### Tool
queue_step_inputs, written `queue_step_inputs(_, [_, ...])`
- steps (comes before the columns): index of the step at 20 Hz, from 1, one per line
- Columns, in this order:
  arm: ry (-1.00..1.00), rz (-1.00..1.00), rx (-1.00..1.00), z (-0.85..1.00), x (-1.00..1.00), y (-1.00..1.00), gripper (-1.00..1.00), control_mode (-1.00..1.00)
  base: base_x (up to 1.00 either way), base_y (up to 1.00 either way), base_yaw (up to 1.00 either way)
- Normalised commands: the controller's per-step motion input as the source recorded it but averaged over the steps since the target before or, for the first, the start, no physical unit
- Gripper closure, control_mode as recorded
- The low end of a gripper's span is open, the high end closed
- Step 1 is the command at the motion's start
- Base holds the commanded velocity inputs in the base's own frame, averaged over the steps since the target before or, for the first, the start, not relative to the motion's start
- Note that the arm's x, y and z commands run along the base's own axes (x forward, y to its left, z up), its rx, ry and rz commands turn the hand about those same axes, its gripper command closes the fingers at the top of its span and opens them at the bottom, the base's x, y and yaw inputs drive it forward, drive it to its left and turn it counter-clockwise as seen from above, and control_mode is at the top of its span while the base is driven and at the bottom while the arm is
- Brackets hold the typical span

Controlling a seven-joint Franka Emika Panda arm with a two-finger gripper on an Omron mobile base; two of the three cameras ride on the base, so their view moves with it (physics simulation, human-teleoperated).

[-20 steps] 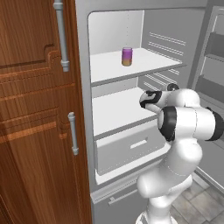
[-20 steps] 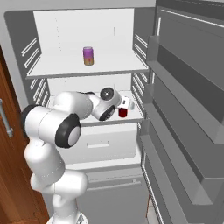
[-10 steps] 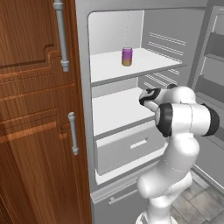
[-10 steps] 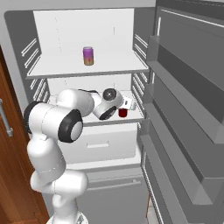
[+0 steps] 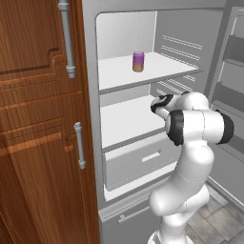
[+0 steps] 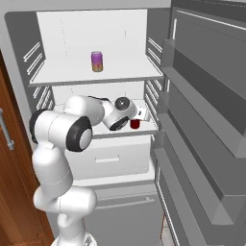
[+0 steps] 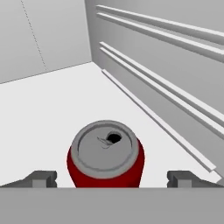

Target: Open the fridge, grab two sodas, and place both sodas inside the bowl with ice on the dining counter.

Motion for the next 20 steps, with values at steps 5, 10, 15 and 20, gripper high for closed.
queue_step_inputs(5, [0.03, 0.0, 0.0, -0.05, 0.21, 0.0, -1.0, -1.0, 0.0, 0.0, 0.0])
queue_step_inputs(10, [0.0, 0.0, 0.0, -0.04, 0.07, -0.03, 1.0, -1.0, 0.0, 0.0, 0.0])
queue_step_inputs(15, [0.01, 0.0, 0.0, -0.09, 0.03, -0.03, 1.0, -1.0, 0.0, 0.0, 0.0])
queue_step_inputs(20, [0.01, 0.0, 0.0, -0.05, 0.0, 0.0, 1.0, -1.0, 0.0, 0.0, 0.0])
